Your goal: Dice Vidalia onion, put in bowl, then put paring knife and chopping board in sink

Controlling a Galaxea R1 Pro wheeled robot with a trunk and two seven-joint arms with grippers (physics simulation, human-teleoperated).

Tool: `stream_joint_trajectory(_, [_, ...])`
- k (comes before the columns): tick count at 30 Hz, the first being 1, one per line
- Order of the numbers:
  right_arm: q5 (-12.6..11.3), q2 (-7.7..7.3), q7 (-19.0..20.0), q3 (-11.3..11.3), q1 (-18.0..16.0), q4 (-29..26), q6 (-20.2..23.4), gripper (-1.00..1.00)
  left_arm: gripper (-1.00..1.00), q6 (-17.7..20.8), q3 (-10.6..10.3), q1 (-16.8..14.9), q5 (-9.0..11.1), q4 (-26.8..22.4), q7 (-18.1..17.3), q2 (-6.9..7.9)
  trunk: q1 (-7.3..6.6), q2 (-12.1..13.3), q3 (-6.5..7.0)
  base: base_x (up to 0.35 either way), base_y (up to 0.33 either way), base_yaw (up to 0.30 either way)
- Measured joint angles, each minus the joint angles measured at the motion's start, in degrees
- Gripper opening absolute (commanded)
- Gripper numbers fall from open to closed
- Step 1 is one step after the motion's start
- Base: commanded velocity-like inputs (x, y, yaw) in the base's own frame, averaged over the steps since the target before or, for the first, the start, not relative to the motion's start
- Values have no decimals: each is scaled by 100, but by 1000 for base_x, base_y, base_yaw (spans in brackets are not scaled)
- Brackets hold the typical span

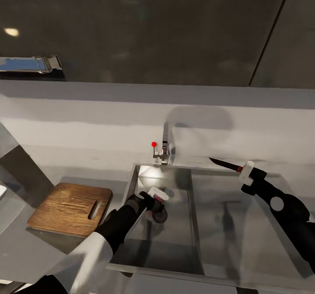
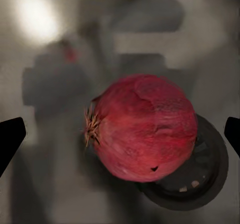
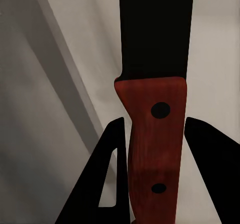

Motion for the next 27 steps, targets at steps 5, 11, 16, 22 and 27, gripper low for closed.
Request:
stream_joint_trajectory(5, [-1,0,0,0,0,0,0,-100,100,-13,67,0,1,9,-1,3,0,0,-16,0,0,0])
stream_joint_trajectory(11, [0,0,0,0,0,0,0,-100,100,-15,82,0,1,9,-1,-4,0,0,-42,0,0,0])
stream_joint_trajectory(16, [-2,0,0,0,0,0,0,-100,100,-22,89,0,1,4,-1,-12,0,0,-49,0,0,0])
stream_joint_trajectory(22, [0,0,0,0,0,0,0,-100,100,-46,90,0,1,-7,4,-14,0,0,-83,0,0,0])
stream_joint_trajectory(27, [-2,0,0,0,0,0,0,-100,100,-287,97,0,1,-13,12,-14,0,0,-92,0,0,0])
